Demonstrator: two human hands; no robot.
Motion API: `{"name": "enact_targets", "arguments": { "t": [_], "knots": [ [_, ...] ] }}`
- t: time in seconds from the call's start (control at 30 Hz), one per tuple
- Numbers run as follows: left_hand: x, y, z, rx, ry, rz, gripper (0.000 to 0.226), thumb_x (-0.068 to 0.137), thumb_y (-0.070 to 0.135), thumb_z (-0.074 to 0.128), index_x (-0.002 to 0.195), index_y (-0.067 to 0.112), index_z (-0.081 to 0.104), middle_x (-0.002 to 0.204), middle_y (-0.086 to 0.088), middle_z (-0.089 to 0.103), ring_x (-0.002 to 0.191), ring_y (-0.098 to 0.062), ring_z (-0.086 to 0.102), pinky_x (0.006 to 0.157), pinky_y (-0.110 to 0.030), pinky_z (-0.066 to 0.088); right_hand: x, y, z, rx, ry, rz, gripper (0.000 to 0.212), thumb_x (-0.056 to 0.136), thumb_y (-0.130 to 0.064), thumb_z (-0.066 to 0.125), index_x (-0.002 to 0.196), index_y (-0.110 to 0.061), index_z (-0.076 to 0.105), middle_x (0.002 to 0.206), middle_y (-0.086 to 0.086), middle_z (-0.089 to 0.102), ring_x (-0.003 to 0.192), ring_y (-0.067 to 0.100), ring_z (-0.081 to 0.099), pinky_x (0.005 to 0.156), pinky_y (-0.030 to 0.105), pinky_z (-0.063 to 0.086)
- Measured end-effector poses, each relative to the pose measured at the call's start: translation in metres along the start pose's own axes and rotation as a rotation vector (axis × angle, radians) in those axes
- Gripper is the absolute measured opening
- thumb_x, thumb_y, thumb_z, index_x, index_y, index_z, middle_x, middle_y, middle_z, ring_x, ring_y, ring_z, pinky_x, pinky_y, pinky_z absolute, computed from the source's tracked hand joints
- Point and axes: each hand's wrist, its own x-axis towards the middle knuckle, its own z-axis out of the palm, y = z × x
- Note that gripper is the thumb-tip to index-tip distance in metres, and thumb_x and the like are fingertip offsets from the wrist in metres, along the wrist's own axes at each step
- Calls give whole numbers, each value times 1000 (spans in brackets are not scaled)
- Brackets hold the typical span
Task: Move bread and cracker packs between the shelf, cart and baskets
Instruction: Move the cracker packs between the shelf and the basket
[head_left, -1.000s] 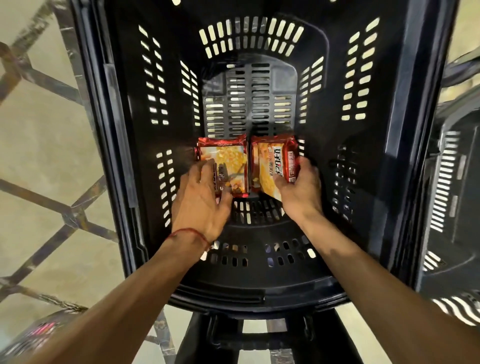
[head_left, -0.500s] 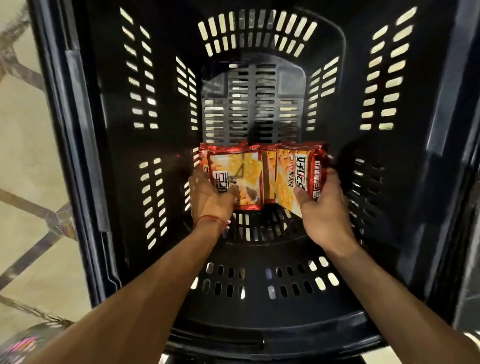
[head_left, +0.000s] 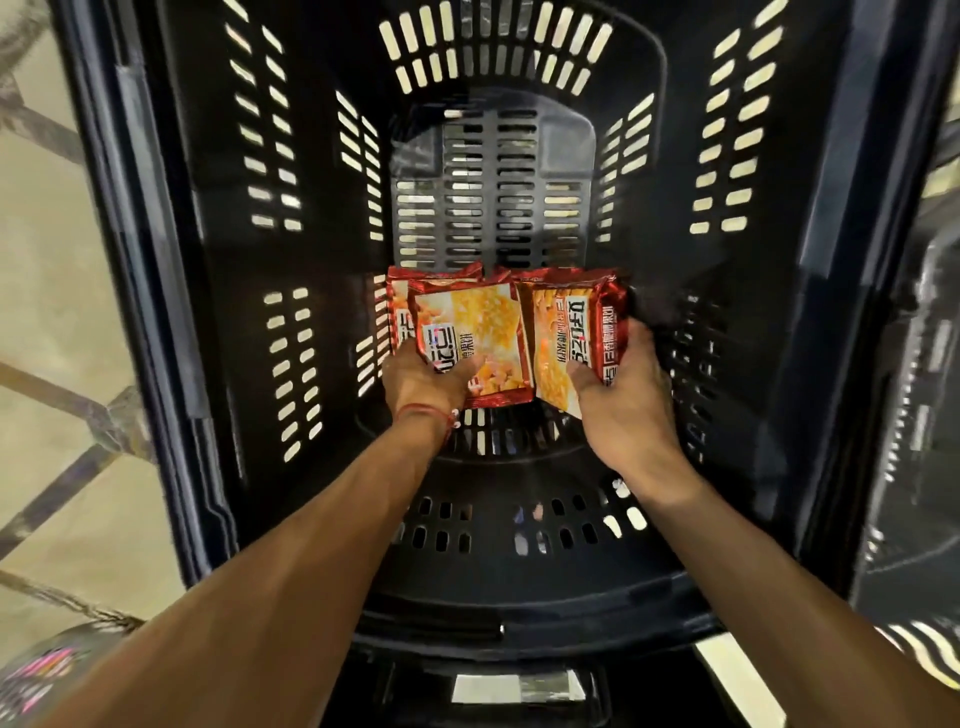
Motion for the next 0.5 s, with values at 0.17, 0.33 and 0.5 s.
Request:
{"name": "enact_targets", "arguments": {
  "t": [0.17, 0.33, 0.5],
  "knots": [
    [-84, 29, -44, -92, -35, 68, 45, 75, 29, 90, 111, 18, 65, 106, 3, 74, 95, -13, 71, 79, -26, 57, -59, -17, -38, 13, 4, -42, 62, 102, -18, 66, 156, -22, 37, 138, -5, 63, 126, 15, 60, 113, 38, 47],
    [-181, 55, -98, -78, -81, 150, 68, 61, 62, 87, 114, 25, 64, 105, 7, 74, 99, -17, 71, 93, -41, 57, -148, -45, -95, 6, 37, -93, 61, 99, -21, 70, 151, -21, 41, 133, 0, 67, 119, 22, 64, 103, 35, 50],
    [-302, 80, -150, -103, -150, 206, 59, 75, 44, 88, 122, 21, 61, 104, 8, 74, 95, -12, 71, 92, -41, 59, -251, -56, -162, 163, 13, -135, 45, 99, -18, 68, 139, -28, 50, 115, -15, 67, 104, 9, 66, 87, 20, 51]
  ]
}}
